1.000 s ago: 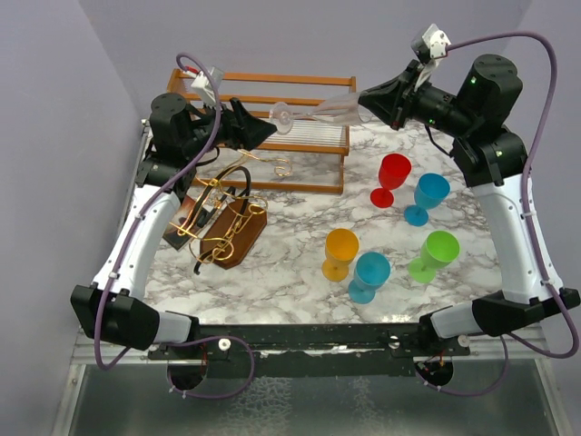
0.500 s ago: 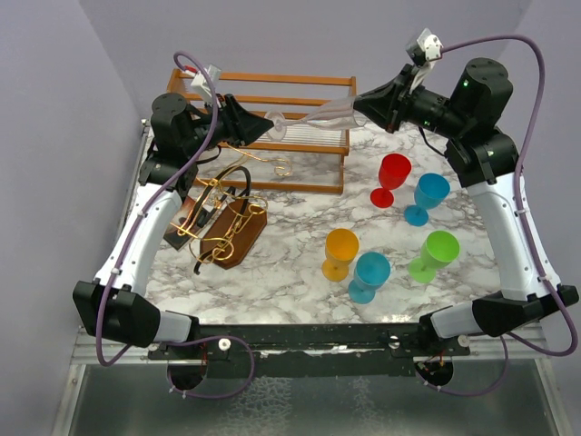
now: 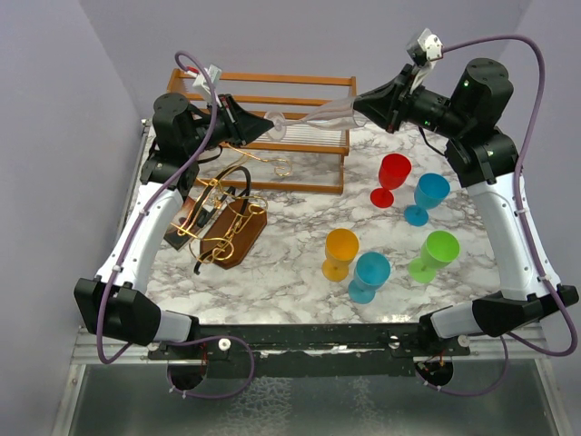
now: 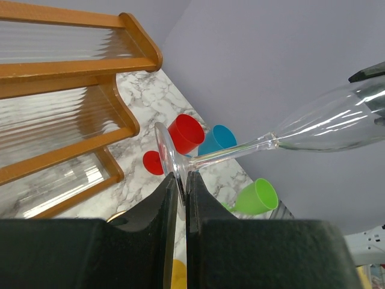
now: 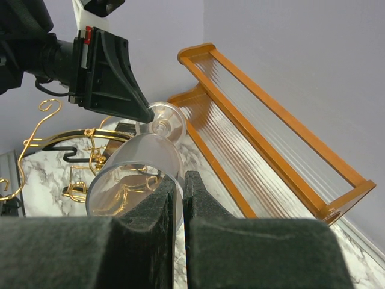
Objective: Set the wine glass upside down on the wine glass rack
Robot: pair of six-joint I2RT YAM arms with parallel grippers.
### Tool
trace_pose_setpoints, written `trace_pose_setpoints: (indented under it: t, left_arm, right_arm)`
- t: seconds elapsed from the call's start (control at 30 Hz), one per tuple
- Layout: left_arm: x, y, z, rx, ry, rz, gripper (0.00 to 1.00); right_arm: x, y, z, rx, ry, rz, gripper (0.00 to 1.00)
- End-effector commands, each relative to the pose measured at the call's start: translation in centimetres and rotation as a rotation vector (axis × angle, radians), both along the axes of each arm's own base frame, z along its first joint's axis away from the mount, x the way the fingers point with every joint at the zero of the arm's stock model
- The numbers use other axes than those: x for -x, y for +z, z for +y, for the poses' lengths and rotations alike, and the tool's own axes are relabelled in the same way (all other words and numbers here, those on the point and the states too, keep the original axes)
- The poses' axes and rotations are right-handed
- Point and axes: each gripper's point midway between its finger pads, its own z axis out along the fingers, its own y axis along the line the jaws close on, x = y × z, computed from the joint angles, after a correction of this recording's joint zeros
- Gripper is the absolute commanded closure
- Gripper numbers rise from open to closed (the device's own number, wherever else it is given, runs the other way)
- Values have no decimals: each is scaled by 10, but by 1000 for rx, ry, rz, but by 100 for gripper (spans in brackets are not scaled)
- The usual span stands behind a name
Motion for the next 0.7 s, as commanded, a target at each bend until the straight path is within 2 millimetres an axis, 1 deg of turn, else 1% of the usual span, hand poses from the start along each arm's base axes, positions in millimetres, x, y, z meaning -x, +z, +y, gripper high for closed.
trace_pose_setpoints:
  t: [0.0,0.03,0.07,0.2,0.23,0.3,0.43,0.5,0.6,0.67]
  left_arm:
    - [6,8,-5,14,-45,-38,97]
    - [7,10,-4,13,-40,-47,100]
    - [7,11,-2,11,-28,-54,100]
    - [4,20,15,-16,28,-94,100]
    - [3,23,22,-25,51,-110,100]
    - [0,31,38,-48,108,-151,100]
    - [-6,48,81,-120,249,-229,100]
    - [-9,55,106,-172,336,-260,100]
    - [-10,65,142,-302,485,-327,100]
    - [-9,74,165,-427,593,-388,100]
  right_arm:
    - [12,21,1,-33,26,-72,99]
    - [11,19,0,-29,20,-70,97]
    - [10,18,-1,-25,11,-74,92]
    - [4,13,-8,1,-42,-83,62]
    - [2,12,-11,11,-63,-88,54]
    - [0,11,-17,33,-102,-103,44]
    - [-6,15,-37,93,-223,-156,16]
    - [-6,20,-49,123,-283,-192,11]
    - [-1,26,-62,162,-340,-245,9]
    - [1,23,-67,187,-353,-266,9]
